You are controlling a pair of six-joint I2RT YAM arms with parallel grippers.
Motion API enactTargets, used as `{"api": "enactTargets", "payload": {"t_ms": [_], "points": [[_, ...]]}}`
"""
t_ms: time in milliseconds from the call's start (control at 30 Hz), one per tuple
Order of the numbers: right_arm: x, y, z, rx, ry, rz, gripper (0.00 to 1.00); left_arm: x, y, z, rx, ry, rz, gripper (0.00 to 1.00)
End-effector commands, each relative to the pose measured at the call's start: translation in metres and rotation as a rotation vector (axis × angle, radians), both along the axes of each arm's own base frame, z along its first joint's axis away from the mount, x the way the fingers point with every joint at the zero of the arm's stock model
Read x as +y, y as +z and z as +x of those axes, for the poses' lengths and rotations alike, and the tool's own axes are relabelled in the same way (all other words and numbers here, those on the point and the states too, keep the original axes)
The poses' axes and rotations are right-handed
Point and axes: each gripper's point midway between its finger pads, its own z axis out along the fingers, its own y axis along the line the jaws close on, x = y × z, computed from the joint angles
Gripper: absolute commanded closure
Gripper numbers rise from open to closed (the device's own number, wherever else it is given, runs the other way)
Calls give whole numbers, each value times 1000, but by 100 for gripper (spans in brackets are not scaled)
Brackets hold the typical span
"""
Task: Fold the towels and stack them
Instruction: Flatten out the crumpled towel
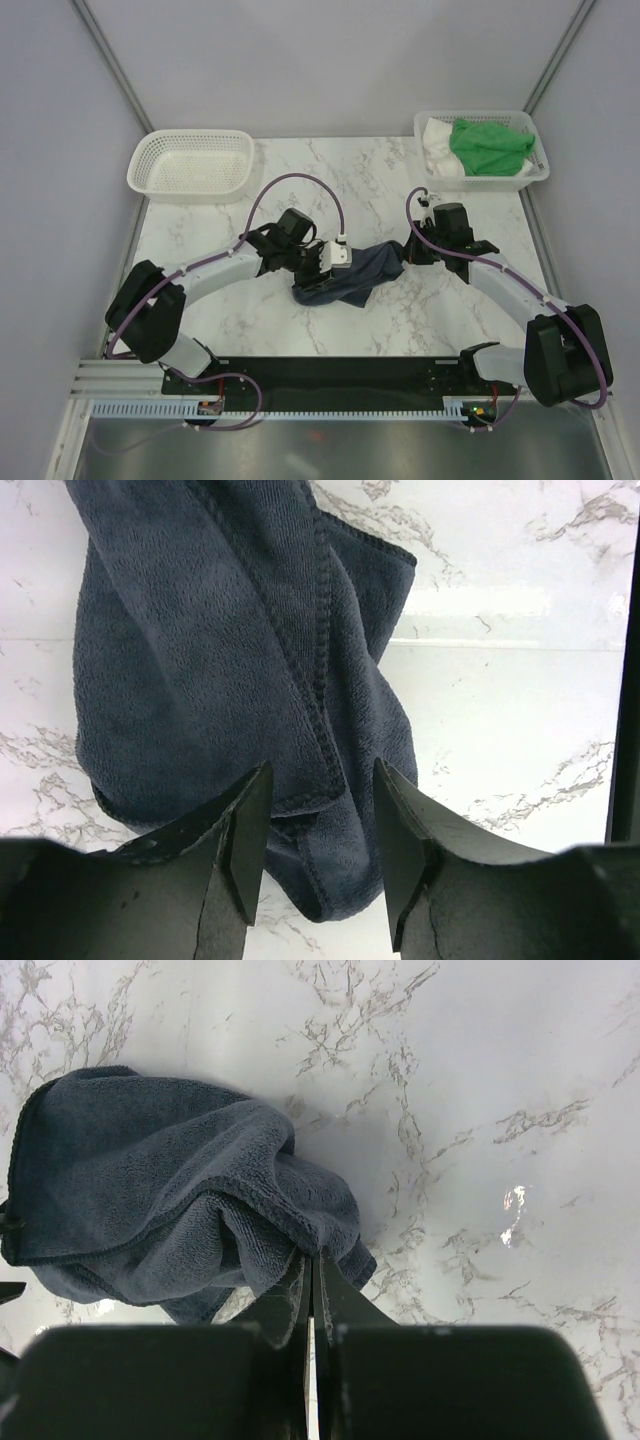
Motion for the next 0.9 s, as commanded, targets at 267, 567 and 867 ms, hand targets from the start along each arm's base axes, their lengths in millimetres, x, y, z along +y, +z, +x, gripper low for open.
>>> {"api": "enactTargets", "payload": {"t_ms": [267, 567, 867], "points": [[2, 16, 6, -50, 7, 23, 100, -2, 0, 14, -110, -25, 10, 64], [1, 17, 7, -52, 3, 22, 100, -3, 10, 25, -172, 7, -9, 98], [3, 73, 27, -94, -52, 51, 100, -1, 93, 69, -337, 314, -161, 98]]}}
